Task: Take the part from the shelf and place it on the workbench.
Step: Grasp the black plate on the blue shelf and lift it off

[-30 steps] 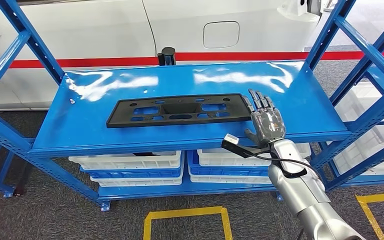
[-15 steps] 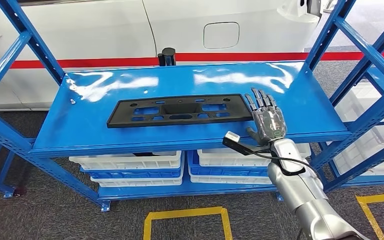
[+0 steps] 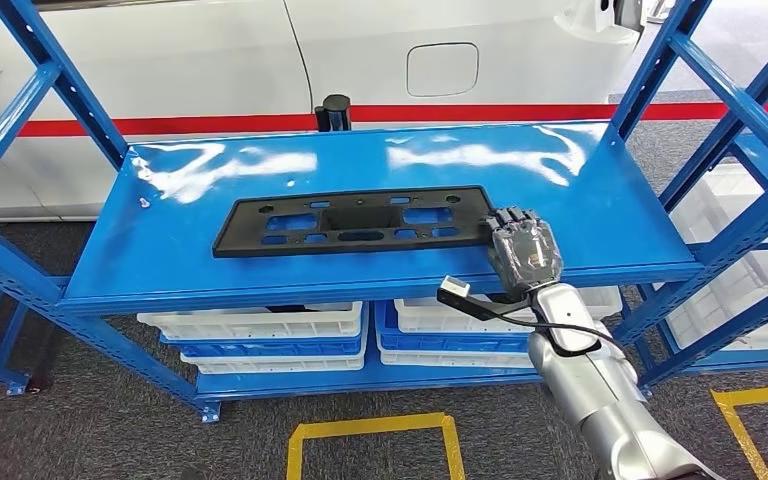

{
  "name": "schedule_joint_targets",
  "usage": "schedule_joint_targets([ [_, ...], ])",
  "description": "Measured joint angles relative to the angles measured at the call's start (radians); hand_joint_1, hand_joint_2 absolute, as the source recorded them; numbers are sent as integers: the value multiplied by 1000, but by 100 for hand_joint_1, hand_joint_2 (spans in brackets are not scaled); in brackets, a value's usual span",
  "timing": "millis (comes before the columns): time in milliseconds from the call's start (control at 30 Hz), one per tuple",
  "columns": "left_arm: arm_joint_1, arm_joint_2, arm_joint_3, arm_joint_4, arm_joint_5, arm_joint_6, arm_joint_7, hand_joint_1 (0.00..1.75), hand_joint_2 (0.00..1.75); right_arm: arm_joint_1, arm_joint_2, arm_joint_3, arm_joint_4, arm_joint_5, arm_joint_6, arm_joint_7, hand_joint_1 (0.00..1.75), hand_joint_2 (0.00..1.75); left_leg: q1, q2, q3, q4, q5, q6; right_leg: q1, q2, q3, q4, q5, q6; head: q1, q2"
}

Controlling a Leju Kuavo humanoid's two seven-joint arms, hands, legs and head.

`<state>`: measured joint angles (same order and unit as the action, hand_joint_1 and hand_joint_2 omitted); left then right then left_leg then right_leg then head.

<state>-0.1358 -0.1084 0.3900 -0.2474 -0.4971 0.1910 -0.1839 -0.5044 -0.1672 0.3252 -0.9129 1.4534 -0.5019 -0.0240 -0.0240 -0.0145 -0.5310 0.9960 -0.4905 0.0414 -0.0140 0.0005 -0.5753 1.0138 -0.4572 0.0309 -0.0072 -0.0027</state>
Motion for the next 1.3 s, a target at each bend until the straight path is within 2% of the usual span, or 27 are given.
schedule_joint_targets([
  [1167,-3,-1,-12,-10,-26,0,16,0,0,10,17,-20,-21,35,-20,3,175,175,-1,0,1,0,0,0,0,0,1,0,0,0,0,0],
  [1233,-3,-1,-12,-11,-31,1,17,0,0,26,21,-34,-50,6,-45,-12,175,175,-1,0,0,0,0,0,0,0,1,0,0,0,0,0],
  [1300,-3,-1,-12,-11,-33,6,17,0,0,50,31,-54,-104,-88,-83,-62,175,175,-1,0,-1,0,0,0,0,0,0,0,0,0,0,0],
])
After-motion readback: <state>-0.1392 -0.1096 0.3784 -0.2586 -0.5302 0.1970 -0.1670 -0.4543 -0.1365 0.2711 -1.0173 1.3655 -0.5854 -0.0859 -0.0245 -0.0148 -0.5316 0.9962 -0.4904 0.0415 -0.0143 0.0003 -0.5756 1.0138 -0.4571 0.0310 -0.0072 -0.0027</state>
